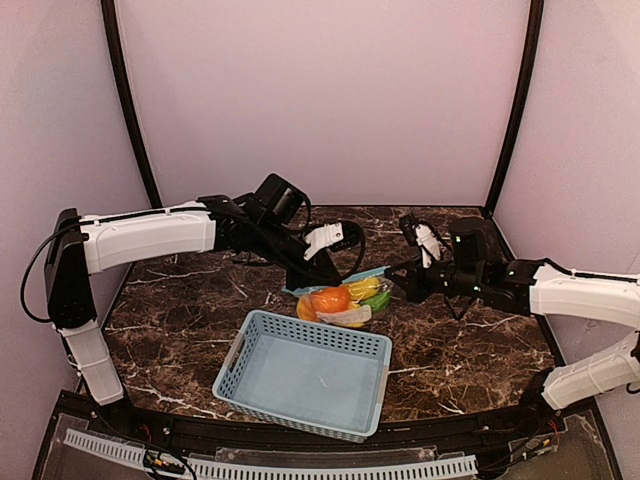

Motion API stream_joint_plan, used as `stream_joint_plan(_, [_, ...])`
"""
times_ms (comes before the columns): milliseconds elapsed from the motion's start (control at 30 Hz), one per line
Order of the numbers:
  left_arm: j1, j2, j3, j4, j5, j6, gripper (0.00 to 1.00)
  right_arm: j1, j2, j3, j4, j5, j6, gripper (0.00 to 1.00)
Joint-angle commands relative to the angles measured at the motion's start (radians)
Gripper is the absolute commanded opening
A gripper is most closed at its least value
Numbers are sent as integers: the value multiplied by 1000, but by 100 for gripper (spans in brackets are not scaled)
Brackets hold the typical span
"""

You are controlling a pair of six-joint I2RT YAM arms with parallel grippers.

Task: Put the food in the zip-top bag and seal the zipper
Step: Zip the zipper of the food storage bag, then adjust the zipper food storage bag at the center of the board.

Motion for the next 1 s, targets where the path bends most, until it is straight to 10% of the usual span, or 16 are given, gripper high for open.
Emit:
stream_joint_plan(0, [11,-53,-19,-100,-2,-12,1,-43,-18,-2,-28,71,-14,0])
stream_joint_plan(133, [12,-14,-17,-54,43,-99,1,-41,10,33,-57,-3,-19,2])
stream_joint_plan(467, [23,91,73,-68,3,-277,1,51,0,65,-82,50,-20,83])
stream_joint_plan(967, [102,107,89,-9,55,-499,1,301,269,249,-91,367,196,68])
